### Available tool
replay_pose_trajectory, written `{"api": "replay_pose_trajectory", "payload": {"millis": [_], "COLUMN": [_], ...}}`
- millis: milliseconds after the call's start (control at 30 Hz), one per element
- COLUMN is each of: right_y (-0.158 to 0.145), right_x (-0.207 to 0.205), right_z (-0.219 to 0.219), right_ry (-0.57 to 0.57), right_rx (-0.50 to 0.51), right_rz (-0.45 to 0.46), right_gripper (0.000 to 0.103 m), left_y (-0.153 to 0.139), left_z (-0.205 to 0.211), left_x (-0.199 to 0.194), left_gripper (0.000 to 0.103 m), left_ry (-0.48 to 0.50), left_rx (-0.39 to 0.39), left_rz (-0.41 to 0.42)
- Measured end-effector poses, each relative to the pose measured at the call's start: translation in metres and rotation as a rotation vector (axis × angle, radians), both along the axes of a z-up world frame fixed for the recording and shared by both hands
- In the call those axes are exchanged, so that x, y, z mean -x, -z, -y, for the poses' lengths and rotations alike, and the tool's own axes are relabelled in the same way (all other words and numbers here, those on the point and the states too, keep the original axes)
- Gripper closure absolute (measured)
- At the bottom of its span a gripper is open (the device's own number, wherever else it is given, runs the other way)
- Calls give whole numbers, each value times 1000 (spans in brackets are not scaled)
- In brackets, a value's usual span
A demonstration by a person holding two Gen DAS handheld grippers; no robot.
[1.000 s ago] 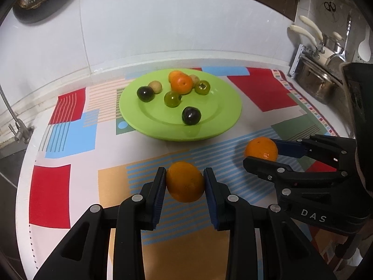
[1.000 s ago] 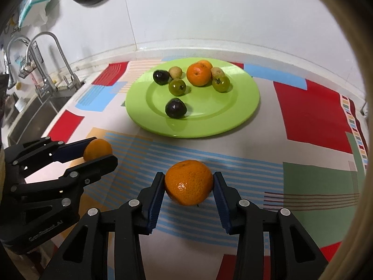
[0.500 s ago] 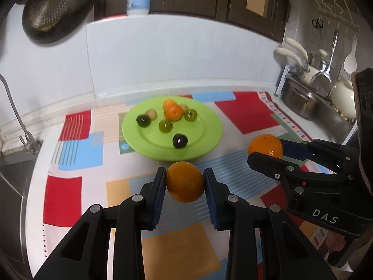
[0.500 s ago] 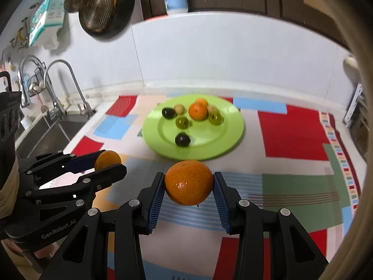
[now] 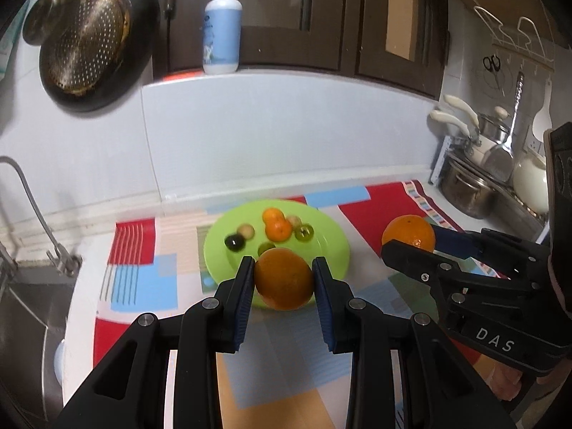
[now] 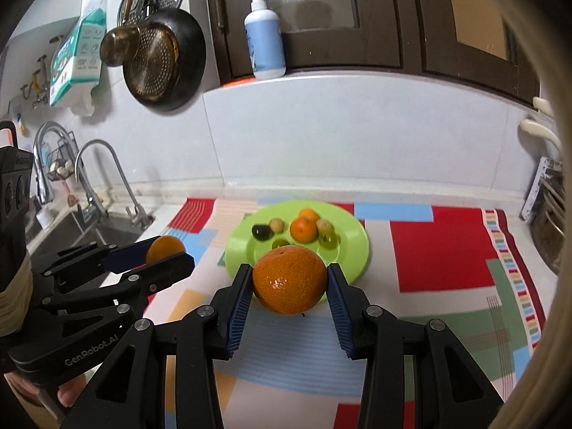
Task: Organize fruits
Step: 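Carry both oranges onto the green plate and open both tools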
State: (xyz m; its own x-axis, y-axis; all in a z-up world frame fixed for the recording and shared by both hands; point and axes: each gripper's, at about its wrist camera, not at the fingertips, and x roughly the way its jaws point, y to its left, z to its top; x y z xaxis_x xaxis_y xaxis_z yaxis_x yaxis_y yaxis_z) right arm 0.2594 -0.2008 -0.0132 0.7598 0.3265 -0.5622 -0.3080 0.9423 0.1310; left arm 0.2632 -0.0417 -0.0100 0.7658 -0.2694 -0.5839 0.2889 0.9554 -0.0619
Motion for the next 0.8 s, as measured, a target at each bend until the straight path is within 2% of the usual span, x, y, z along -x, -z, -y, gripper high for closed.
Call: {"api": "replay_pose_trajectory", "payload": {"millis": [433, 800], "right_y": [-2, 24], "right_x": [-55, -98], "right_z": [-9, -19], "right_ry": [14, 9], "right_rx": [8, 25], "right_rz": [2, -55], "right_gripper": [60, 60], "left_y": [3, 36], "left_z": [-4, -8], "left_x": [-58, -97], "left_gripper": [70, 70], "left_ry": [-26, -29], "left_rx": [-11, -19], "left_rz": [-5, -80]}}
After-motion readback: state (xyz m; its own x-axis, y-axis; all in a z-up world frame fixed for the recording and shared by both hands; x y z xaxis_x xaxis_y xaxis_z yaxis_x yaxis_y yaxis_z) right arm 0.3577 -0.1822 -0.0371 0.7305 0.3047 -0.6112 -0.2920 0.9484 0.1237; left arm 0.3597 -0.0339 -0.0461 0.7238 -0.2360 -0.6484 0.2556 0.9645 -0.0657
